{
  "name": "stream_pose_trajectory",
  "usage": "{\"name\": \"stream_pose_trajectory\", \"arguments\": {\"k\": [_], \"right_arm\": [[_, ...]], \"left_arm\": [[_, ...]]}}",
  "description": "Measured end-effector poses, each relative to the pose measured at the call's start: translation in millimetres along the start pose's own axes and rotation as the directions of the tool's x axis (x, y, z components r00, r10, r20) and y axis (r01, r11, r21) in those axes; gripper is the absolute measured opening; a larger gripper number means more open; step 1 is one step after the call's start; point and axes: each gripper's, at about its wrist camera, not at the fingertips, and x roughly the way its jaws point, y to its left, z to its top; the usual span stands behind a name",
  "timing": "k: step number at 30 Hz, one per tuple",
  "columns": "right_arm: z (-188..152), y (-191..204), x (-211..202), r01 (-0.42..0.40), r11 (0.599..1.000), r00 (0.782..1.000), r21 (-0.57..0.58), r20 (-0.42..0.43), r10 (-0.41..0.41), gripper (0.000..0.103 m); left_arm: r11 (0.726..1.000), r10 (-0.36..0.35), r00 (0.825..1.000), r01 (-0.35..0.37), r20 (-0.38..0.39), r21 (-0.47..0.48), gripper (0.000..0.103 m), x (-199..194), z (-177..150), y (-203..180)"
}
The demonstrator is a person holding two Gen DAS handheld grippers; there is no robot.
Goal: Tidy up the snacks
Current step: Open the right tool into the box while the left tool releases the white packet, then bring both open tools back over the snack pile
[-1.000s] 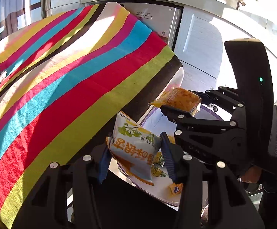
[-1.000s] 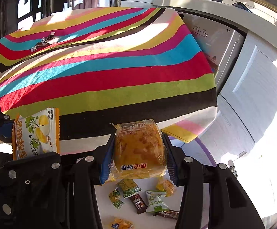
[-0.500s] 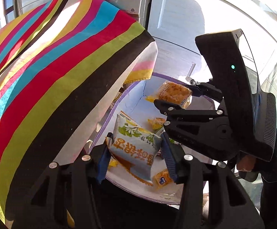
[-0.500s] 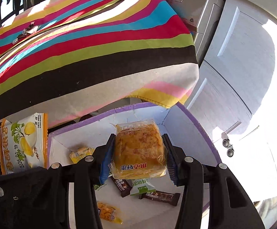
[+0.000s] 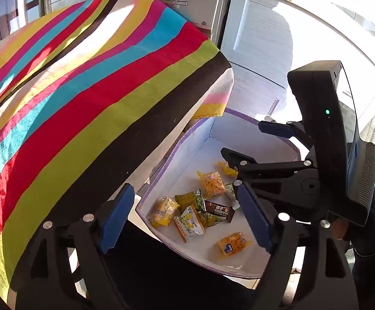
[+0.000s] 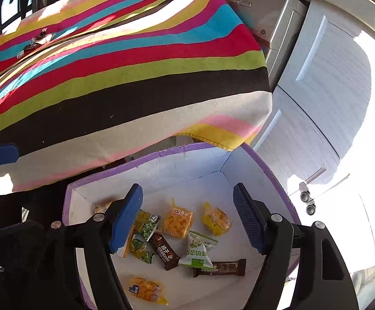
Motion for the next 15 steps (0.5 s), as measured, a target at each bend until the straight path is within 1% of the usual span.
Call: {"name": "stream_pose_trajectory", "arguments": {"k": [4,6,8,12,13,14,15], "right_arm": [[2,8,0,-0.002,1.000,1.000,-0.025,-0.002,0.002,0.073],[4,13,-1,-0.001,0.999,1.000,-0.038,-0.002,0.001,0.074],[7,19,-2,-0.001,0.999,1.000,-0.053,0.001,0.001,0.077],[17,33,-7,-0.009,0.997,1.000,-0.082,0.012,0.010,0.079],[21,36,-10,-0.016,0.996,1.000,-0.085,0.023,0.018,0.082],[26,40,-14,-0.029,0.996,0.999,-0.083,0.042,0.032,0.086],[31,44,-18,-0.051,0.996,0.997,-0.077,0.062,0.055,0.086]], "left_arm": [[1.000,0.012,1.000,-0.011,0.017,-0.029,0.085,-9,-3,11],[0.998,0.028,0.999,-0.026,0.031,-0.048,0.093,-15,-5,18],[0.997,0.045,0.998,-0.041,0.053,-0.069,0.095,-24,-9,28],[0.988,0.101,0.991,-0.090,0.083,-0.127,0.097,-44,-13,57],[0.984,0.121,0.988,-0.107,0.093,-0.142,0.097,-50,-12,65],[0.978,0.151,0.983,-0.133,0.103,-0.158,0.101,-57,-12,75],[0.971,0.187,0.976,-0.168,0.107,-0.172,0.100,-63,-12,85]]}}
